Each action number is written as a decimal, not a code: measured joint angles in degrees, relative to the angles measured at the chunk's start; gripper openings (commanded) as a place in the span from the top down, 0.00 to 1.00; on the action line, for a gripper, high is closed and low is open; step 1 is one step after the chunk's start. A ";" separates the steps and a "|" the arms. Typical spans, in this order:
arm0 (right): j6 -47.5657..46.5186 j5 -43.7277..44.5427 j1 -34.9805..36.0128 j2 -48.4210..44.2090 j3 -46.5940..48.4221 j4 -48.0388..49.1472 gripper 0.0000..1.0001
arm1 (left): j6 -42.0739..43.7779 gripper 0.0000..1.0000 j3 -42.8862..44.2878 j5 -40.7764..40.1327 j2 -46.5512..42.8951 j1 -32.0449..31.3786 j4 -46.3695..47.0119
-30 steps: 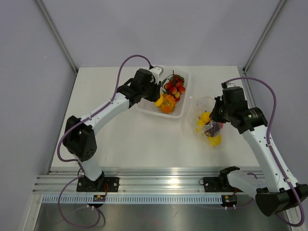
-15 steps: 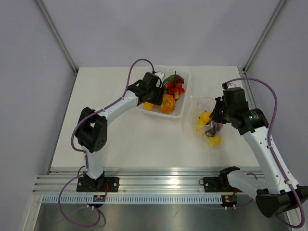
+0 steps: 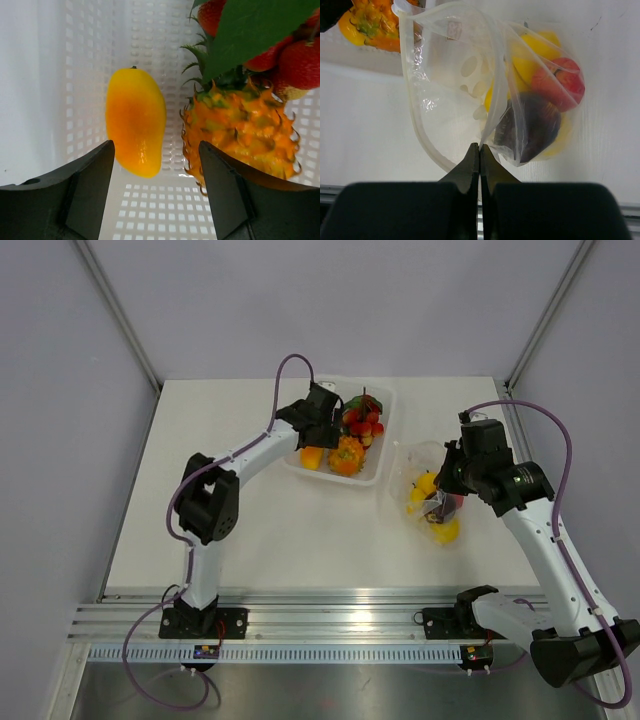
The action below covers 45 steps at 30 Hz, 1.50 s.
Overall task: Place the food in the zip-top bag and seal the zipper
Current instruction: Pick up the fake fruit from the bin.
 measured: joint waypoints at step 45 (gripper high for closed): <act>0.33 -0.07 -0.02 -1.79 -0.94 -0.09 1.00 | 2.47 0.84 -4.26 9.66 -18.05 -1.05 -0.61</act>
